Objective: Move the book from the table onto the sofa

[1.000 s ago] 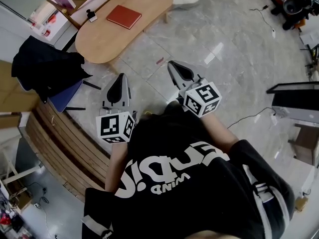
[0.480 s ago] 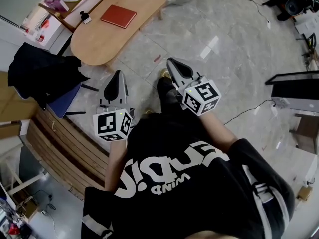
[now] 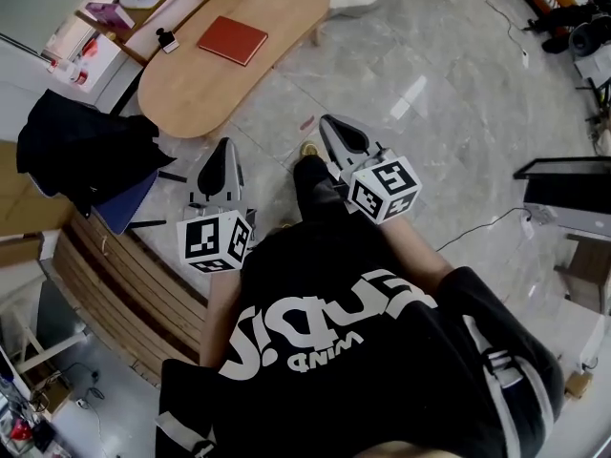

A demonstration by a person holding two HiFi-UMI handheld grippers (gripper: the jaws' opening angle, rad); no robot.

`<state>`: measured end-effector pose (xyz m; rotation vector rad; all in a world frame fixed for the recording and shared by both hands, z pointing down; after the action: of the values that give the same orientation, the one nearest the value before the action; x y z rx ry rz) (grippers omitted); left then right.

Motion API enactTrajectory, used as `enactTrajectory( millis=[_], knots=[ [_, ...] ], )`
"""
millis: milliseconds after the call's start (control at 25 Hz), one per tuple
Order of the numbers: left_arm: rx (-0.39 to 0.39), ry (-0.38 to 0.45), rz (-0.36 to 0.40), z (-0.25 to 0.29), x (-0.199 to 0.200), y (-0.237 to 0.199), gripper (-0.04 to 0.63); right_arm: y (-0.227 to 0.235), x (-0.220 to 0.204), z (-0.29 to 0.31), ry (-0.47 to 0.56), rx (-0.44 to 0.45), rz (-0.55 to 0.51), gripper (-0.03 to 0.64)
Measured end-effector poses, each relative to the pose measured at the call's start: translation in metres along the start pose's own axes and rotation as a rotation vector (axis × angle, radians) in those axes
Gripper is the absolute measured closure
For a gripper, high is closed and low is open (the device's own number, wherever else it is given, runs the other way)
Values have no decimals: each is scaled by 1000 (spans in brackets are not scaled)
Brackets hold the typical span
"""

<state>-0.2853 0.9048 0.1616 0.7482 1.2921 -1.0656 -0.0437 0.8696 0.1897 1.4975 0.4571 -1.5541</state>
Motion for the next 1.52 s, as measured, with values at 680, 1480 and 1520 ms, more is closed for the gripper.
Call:
enactTrajectory(
  millis=[680,1480,1520],
  knots=[
    [68,-14,-44,142,38,-30,588,99,75,113,-41,78,6,615],
    [258,13,-92,217,55,-54,587,169,118,210,-81,223,-3,615],
    [258,15,-90,222,55,-58,586,169,118,215,-82,224,-3,615]
  ],
)
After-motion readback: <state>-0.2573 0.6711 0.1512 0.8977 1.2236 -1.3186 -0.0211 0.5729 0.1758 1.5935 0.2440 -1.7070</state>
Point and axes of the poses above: the fingertips, and each gripper's own axes: z forward along the fingers, y to its right, x out of its top, the point moved 8 cm from there along -z, backward along the fingers, and after that the axes turned 3 degrees about z, right-handed, at the moved point
